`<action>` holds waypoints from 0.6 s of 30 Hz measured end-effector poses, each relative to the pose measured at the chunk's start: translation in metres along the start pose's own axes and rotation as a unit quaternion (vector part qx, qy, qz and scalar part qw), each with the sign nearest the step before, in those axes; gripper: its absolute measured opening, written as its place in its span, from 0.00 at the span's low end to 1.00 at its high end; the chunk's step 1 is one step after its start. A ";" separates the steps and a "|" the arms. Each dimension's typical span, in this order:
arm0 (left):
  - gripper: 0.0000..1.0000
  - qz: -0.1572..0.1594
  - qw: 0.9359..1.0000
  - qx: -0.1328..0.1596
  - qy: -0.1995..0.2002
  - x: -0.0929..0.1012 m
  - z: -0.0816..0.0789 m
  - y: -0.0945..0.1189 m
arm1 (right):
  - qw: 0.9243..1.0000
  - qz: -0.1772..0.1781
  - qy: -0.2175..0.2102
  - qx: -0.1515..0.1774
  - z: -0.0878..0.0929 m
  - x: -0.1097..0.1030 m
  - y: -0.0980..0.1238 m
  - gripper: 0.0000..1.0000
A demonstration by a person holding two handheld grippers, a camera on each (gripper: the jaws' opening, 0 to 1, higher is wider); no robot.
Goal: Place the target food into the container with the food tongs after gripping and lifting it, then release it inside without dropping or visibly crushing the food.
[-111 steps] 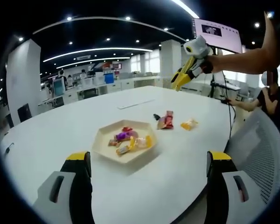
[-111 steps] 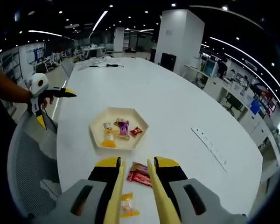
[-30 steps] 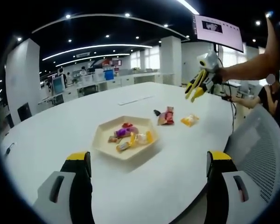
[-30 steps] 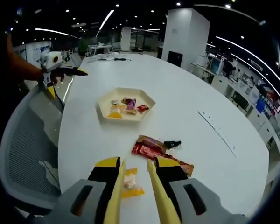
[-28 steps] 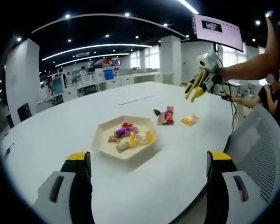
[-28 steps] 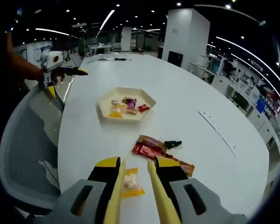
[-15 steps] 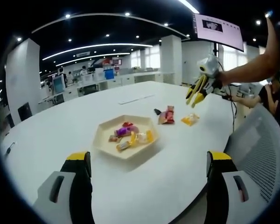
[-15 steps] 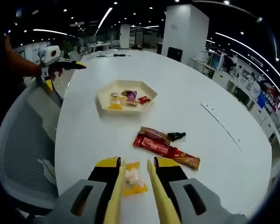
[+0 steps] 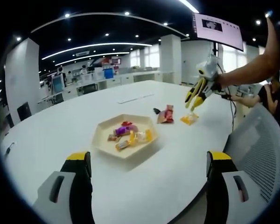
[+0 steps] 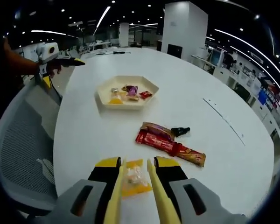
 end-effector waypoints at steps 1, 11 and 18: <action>0.99 0.000 1.000 0.000 0.000 0.000 0.000 0.000 | 1.000 0.000 0.001 -0.002 0.001 0.000 -0.001 0.27; 0.99 0.000 1.000 0.003 0.002 0.000 -0.001 0.000 | 1.000 -0.009 0.004 -0.021 0.008 -0.001 -0.009 0.27; 0.99 0.000 1.000 0.005 0.005 0.000 -0.001 0.001 | 0.999 -0.013 0.008 -0.030 0.009 -0.003 -0.013 0.28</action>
Point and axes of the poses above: the point that each gripper's makers call its tool centre point, and the gripper's own axes: y roughly backward along the fingers, x roughly to its right, z roughly out of its underside, the point moved 7 cm from there along y, roughly backward along the fingers, and after that the axes turned 9 degrees about y, right-handed, at the moved point
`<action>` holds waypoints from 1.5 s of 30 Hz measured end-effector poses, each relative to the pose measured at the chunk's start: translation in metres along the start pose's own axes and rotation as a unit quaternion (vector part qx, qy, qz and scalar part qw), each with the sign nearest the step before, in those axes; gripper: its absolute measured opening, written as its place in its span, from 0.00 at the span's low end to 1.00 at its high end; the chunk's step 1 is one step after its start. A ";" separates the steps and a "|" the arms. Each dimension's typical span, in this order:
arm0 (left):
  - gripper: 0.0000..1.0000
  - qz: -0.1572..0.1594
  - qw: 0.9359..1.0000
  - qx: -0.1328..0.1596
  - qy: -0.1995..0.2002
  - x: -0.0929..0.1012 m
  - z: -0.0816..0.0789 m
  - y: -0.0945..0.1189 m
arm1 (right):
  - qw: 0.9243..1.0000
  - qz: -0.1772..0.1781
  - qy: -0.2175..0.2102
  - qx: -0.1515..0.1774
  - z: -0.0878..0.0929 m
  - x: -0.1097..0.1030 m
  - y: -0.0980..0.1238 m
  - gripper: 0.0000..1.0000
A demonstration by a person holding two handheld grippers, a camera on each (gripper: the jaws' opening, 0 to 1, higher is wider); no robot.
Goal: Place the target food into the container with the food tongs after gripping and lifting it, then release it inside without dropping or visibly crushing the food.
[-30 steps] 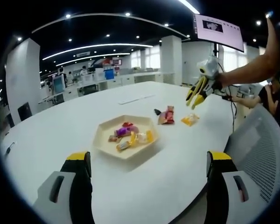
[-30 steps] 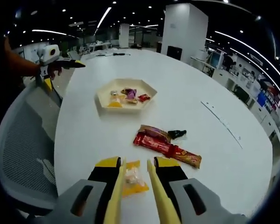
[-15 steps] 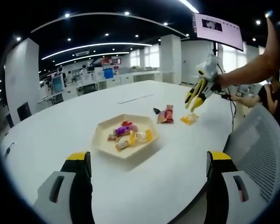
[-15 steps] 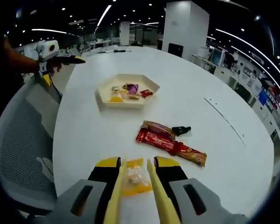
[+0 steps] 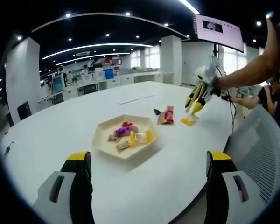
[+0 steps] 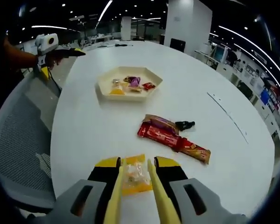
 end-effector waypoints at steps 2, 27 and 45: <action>0.99 0.000 1.000 0.001 0.001 0.000 0.000 0.000 | 1.000 -0.005 0.008 -0.012 0.003 -0.001 -0.003 0.28; 0.98 -0.003 1.000 0.004 0.006 -0.003 -0.001 0.000 | 0.998 -0.042 -0.018 -0.046 0.013 -0.001 -0.015 0.27; 0.98 -0.003 1.000 0.005 0.006 -0.002 -0.001 0.001 | 0.994 -0.022 -0.090 -0.048 0.009 0.003 -0.007 0.16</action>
Point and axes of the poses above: the point that each gripper's makers call its tool centre point, and the gripper's own axes: y roughly backward along the fingers, x roughly to its right, z roughly out of its underside, the point moved 7 cm from there along y, roughly backward along the fingers, and after that the axes turned 9 degrees about y, right-handed, at the moved point
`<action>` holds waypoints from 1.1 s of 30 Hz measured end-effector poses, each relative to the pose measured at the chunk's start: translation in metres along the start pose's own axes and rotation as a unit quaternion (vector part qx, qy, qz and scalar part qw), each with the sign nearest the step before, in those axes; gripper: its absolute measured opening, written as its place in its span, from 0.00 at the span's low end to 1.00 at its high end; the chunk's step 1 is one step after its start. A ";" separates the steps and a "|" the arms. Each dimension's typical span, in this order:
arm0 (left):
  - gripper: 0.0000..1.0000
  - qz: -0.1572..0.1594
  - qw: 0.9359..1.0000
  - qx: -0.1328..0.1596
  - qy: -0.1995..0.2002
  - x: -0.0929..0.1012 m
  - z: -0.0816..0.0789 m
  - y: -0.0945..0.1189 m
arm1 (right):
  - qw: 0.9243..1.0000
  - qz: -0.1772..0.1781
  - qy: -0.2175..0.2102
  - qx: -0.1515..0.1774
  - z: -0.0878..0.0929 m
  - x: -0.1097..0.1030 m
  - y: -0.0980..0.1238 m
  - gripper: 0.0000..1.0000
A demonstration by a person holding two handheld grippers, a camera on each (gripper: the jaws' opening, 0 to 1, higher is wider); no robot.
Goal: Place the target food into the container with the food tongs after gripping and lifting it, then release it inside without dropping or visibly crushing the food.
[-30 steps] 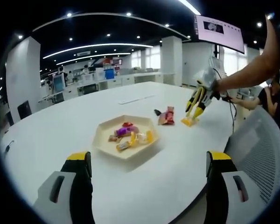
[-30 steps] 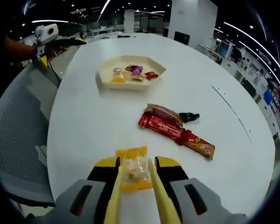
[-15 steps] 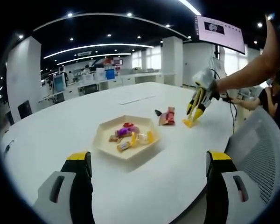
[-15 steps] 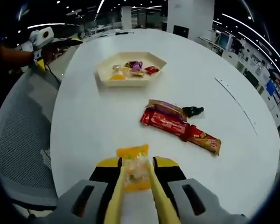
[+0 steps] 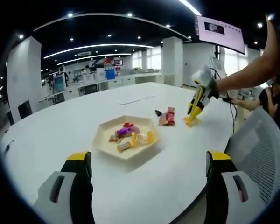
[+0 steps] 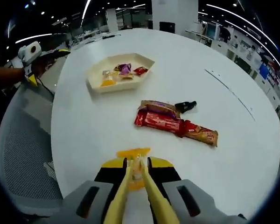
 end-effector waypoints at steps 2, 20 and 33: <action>0.98 0.000 1.000 0.000 0.000 -0.001 0.000 0.000 | 1.000 -0.003 -0.005 0.002 0.000 0.000 0.001 0.16; 0.99 0.001 1.000 0.006 -0.002 -0.001 -0.001 0.000 | 1.000 0.020 -0.004 0.014 -0.028 0.014 0.022 0.16; 0.99 0.005 1.000 0.008 -0.001 -0.001 -0.001 0.000 | 0.999 0.027 0.015 0.021 -0.059 0.020 0.030 0.17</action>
Point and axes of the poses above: the point that each gripper's makers call its tool centre point, and the gripper's own axes: y roughly backward along the fingers, x roughly to its right, z roughly out of its underside, the point moved 7 cm from there along y, roughly backward along the fingers, and after that the axes turned 9 degrees about y, right-handed, at the moved point
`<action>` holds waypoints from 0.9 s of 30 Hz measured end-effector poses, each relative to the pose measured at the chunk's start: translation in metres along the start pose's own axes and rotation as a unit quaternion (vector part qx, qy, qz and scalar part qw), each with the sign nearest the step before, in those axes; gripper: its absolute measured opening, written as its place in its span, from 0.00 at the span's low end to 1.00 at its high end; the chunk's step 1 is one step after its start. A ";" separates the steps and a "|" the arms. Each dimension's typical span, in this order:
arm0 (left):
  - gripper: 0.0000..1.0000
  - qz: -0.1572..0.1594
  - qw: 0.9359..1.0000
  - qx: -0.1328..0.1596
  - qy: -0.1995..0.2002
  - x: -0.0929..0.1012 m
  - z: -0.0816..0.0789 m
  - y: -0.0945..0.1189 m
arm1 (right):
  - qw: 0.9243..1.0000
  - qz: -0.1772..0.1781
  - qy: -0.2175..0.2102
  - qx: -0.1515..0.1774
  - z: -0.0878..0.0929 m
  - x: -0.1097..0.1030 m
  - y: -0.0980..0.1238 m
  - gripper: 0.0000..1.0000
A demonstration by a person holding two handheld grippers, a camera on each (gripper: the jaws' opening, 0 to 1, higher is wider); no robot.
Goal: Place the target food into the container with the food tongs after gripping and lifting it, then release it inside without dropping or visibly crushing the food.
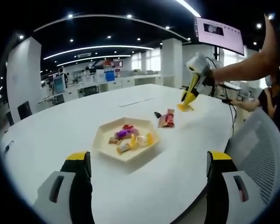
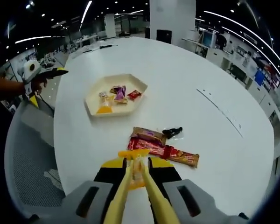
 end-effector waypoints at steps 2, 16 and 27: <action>0.99 0.002 1.000 0.000 0.001 0.001 0.000 0.000 | 1.000 -0.001 0.007 0.001 -0.006 -0.001 -0.001 0.17; 0.99 -0.001 1.000 0.004 -0.002 0.001 -0.002 0.000 | 0.999 -0.018 0.036 0.010 -0.059 -0.001 -0.021 0.17; 0.99 0.000 1.000 0.006 0.003 0.001 -0.001 0.001 | 0.997 -0.034 0.061 0.022 -0.107 -0.007 -0.045 0.17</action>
Point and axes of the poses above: the point that each gripper's makers call its tool centre point, and the gripper's own axes: y roughly backward along the fingers, x roughly to its right, z roughly out of its underside, the point moved 7 cm from there along y, roughly backward along the fingers, and after that the axes turned 9 degrees about y, right-handed, at the moved point
